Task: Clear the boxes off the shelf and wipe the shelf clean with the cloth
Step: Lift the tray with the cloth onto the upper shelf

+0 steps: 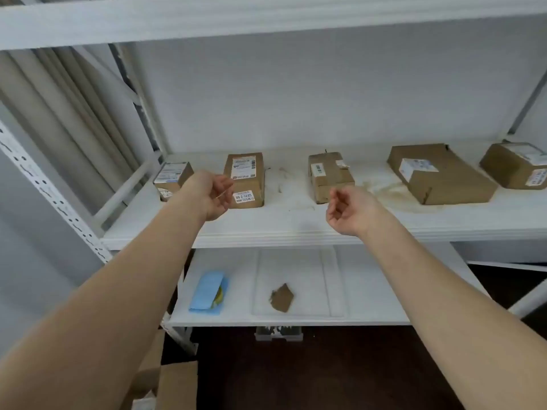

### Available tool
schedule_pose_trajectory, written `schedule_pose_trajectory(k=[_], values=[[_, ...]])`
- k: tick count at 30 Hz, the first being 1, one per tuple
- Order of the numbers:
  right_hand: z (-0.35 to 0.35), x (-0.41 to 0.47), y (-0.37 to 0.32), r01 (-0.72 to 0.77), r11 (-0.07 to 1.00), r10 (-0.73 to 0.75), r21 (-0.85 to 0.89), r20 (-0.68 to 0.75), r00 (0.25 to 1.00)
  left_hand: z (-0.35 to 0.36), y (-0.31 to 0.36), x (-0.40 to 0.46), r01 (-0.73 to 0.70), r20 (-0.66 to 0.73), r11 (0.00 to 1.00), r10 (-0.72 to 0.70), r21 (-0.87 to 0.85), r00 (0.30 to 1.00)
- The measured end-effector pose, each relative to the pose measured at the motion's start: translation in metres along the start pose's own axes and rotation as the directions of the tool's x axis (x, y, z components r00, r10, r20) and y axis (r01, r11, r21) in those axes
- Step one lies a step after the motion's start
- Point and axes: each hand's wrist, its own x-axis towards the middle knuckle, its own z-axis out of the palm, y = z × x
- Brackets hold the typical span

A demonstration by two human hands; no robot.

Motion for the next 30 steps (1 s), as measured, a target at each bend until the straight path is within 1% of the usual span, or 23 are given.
schedule_pose_trajectory(k=[1, 4, 7, 8, 10, 12, 13, 15, 16, 17, 18, 19, 20, 21, 23, 25, 27, 30], values=[[0.003, 0.007, 0.007, -0.018, 1.0, 0.018, -0.022, -0.009, 1.0, -0.002, 0.001, 0.006, 0.0, 0.015, 1.0, 0.0, 0.023, 1.0], [0.005, 0.021, 0.025, -0.055, 0.998, 0.053, -0.039, -0.059, 0.997, -0.004, -0.005, 0.026, 0.02, -0.013, 0.995, -0.018, 0.102, 1.0], [-0.002, 0.033, 0.036, -0.067, 0.997, 0.063, -0.032, -0.116, 0.991, -0.004, -0.018, 0.051, 0.07, 0.012, 0.986, -0.072, 0.15, 0.997], [-0.004, 0.033, 0.039, -0.073, 0.997, 0.068, -0.033, -0.13, 0.989, -0.004, -0.023, 0.055, 0.094, 0.059, 0.981, -0.105, 0.172, 0.993], [-0.015, 0.04, 0.049, -0.092, 0.995, 0.084, -0.039, -0.175, 0.981, -0.007, -0.037, 0.067, 0.099, 0.166, 0.95, -0.153, 0.296, 0.974], [-0.027, 0.051, 0.059, -0.131, 0.99, 0.118, -0.044, -0.223, 0.968, -0.009, -0.052, 0.074, 0.103, 0.267, 0.901, -0.231, 0.421, 0.936], [-0.034, 0.058, 0.064, -0.151, 0.988, 0.137, -0.039, -0.243, 0.96, -0.008, -0.06, 0.081, 0.11, 0.313, 0.885, -0.273, 0.452, 0.91], [-0.049, 0.069, 0.071, -0.19, 0.982, 0.175, -0.025, -0.28, 0.944, -0.007, -0.075, 0.086, 0.09, 0.367, 0.846, -0.321, 0.526, 0.873], [-0.056, 0.07, 0.076, -0.207, 0.978, 0.196, -0.014, -0.274, 0.942, -0.009, -0.081, 0.085, 0.1, 0.376, 0.831, -0.351, 0.547, 0.858], [-0.062, 0.068, 0.082, -0.199, 0.98, 0.187, -0.015, -0.278, 0.942, -0.013, -0.089, 0.085, 0.107, 0.377, 0.82, -0.369, 0.562, 0.849], [-0.063, 0.069, 0.082, -0.201, 0.979, 0.186, -0.019, -0.303, 0.935, -0.013, -0.092, 0.087, 0.082, 0.374, 0.796, -0.37, 0.6, 0.851], [-0.089, 0.123, 0.109, -0.275, 0.961, 0.248, -0.026, -0.355, 0.901, -0.022, -0.14, 0.133, 0.139, 0.356, 0.786, -0.42, 0.603, 0.835], [-0.097, 0.139, 0.115, -0.309, 0.95, 0.267, -0.052, -0.38, 0.886, -0.025, -0.155, 0.148, 0.15, 0.337, 0.767, -0.437, 0.624, 0.834], [-0.101, 0.141, 0.117, -0.322, 0.945, 0.276, -0.064, -0.377, 0.884, -0.029, -0.16, 0.151, 0.175, 0.319, 0.745, -0.468, 0.643, 0.824], [-0.107, 0.142, 0.12, -0.309, 0.95, 0.279, -0.037, -0.338, 0.899, -0.036, -0.172, 0.153, 0.191, 0.319, 0.752, -0.476, 0.631, 0.82], [-0.114, 0.15, 0.122, -0.301, 0.953, 0.271, -0.031, -0.355, 0.895, -0.037, -0.182, 0.16, 0.203, 0.274, 0.762, -0.448, 0.615, 0.851], [-0.131, 0.174, 0.131, -0.308, 0.951, 0.273, -0.039, -0.367, 0.889, -0.039, -0.209, 0.18, 0.23, 0.204, 0.784, -0.411, 0.577, 0.888], [-0.157, 0.205, 0.142, -0.298, 0.953, 0.257, -0.062, -0.363, 0.896, -0.048, -0.246, 0.212, 0.272, 0.083, 0.866, -0.335, 0.421, 0.939]])
